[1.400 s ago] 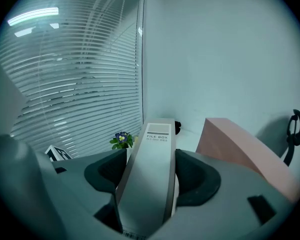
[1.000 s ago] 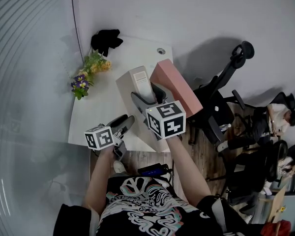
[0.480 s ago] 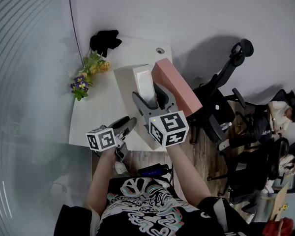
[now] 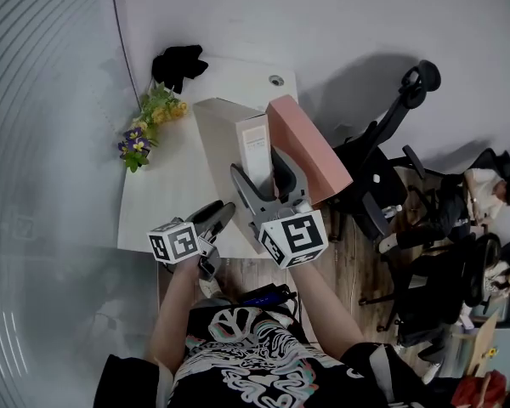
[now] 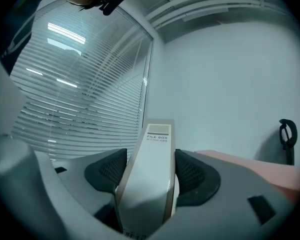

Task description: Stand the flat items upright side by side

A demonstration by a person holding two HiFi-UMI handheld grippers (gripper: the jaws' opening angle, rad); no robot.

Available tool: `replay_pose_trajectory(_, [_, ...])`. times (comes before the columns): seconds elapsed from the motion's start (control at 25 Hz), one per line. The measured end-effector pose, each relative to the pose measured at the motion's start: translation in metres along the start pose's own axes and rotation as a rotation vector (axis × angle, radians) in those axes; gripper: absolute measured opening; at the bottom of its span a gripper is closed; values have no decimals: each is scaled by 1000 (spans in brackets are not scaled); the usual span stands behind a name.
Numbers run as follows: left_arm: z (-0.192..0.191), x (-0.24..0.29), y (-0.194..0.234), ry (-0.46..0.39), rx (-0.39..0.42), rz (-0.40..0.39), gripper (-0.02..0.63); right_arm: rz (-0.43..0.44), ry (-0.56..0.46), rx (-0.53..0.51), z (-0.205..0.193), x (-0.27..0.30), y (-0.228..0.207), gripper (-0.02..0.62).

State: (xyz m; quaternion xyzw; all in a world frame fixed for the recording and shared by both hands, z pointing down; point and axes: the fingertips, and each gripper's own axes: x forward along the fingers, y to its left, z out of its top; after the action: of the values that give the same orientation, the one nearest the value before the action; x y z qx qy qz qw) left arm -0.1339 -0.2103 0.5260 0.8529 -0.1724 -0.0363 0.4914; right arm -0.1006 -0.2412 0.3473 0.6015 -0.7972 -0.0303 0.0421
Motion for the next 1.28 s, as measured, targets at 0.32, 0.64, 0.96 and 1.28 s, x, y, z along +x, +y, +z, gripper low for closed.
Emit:
replay_pose_trajectory(0.32, [-9,6,5,-12,-41,2,186,-5,-45,-16,2,-23,-2,302])
replay_pose_trajectory(0.64, [-18,10,13,-45,-64,48,172,0,-63,-20,-5,-46,0,301])
replay_pose_trajectory(0.96, [-26,14,20,-56,-78,64,170,-25,-44,-2,-15,-67,-3,298])
replay_pose_trajectory(1.28, [-35,25,18,-33,-59,72,156,-50,39,-6,-45,-85,-13,295])
